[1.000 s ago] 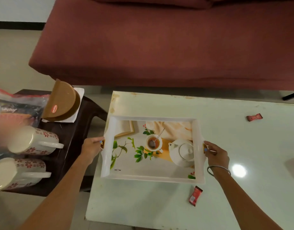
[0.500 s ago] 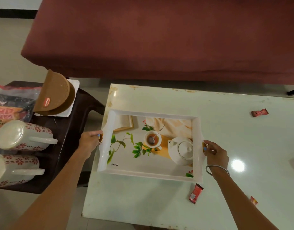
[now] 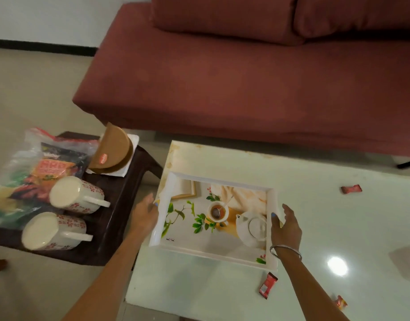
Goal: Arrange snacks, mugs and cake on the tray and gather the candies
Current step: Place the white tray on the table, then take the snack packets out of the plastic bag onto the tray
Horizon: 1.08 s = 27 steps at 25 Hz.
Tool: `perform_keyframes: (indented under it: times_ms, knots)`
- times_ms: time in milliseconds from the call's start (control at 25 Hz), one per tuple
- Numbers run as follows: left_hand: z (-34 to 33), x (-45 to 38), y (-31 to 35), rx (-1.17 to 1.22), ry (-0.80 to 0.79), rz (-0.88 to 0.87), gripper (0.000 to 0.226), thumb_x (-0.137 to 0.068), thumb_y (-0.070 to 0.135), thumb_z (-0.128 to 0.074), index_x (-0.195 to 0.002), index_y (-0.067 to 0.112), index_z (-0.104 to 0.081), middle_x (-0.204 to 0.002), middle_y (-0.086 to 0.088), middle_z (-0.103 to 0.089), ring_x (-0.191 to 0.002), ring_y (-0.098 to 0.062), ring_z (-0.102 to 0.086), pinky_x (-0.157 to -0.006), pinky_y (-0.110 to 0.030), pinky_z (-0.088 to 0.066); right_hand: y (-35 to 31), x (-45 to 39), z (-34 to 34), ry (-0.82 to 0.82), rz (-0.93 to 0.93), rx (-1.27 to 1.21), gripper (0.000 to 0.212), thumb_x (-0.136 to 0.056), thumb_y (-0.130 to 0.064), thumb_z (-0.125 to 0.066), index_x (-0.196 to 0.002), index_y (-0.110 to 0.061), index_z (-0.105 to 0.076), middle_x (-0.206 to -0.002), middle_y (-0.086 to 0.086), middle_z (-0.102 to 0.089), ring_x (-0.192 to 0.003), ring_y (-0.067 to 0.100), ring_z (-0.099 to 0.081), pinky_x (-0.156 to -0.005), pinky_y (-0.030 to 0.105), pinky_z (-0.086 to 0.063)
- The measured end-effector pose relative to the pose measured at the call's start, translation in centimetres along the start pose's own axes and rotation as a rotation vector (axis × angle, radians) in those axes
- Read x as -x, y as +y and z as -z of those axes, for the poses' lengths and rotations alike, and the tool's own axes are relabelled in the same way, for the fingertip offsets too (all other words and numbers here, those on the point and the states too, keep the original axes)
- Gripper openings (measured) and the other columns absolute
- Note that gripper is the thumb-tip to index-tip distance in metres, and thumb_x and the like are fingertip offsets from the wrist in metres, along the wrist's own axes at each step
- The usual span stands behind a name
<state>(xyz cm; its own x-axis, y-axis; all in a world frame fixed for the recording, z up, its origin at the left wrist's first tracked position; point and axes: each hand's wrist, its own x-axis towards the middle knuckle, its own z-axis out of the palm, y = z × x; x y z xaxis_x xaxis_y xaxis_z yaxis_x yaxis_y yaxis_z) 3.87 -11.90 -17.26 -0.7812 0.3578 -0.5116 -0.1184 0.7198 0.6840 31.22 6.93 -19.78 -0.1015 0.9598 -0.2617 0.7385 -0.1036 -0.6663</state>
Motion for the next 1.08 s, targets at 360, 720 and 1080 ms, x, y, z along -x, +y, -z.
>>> perform_keyframes:
  times_ms: [360, 720, 1080]
  knots:
    - [8.6, 11.2, 4.7, 0.094, 0.188, -0.211, 0.037, -0.096, 0.016, -0.042, -0.132, 0.007, -0.048, -0.138, -0.010, -0.050, -0.128, -0.023, -0.045, -0.106, -0.033, -0.034, -14.5, 6.8, 2.9, -0.197, 0.318, -0.115, 0.041, -0.093, -0.024, -0.050, -0.131, -0.009, -0.047, -0.132, 0.015, -0.055, -0.122, 0.032, -0.051, -0.102, 0.040, -0.039]
    - [19.2, 15.9, 3.2, 0.347, 0.510, -0.151, 0.033, -0.094, 0.017, -0.048, -0.126, 0.009, -0.053, -0.128, -0.009, -0.058, -0.119, -0.023, -0.053, -0.097, -0.031, -0.040, -26.5, 14.2, 0.0, -0.433, 0.581, -0.136, 0.035, -0.094, -0.024, -0.049, -0.125, -0.008, -0.053, -0.130, 0.012, -0.057, -0.118, 0.029, -0.054, -0.101, 0.040, -0.042]
    - [27.7, 11.3, -2.0, 0.527, 0.681, 0.079, 0.035, -0.092, 0.024, -0.050, -0.124, 0.010, -0.050, -0.122, -0.013, -0.059, -0.104, -0.024, -0.057, -0.088, -0.035, -0.045, -35.5, 20.4, -9.8, -0.580, 0.701, -0.085, 0.033, -0.088, -0.022, -0.059, -0.120, -0.014, -0.056, -0.115, 0.012, -0.063, -0.107, 0.027, -0.058, -0.085, 0.032, -0.044]
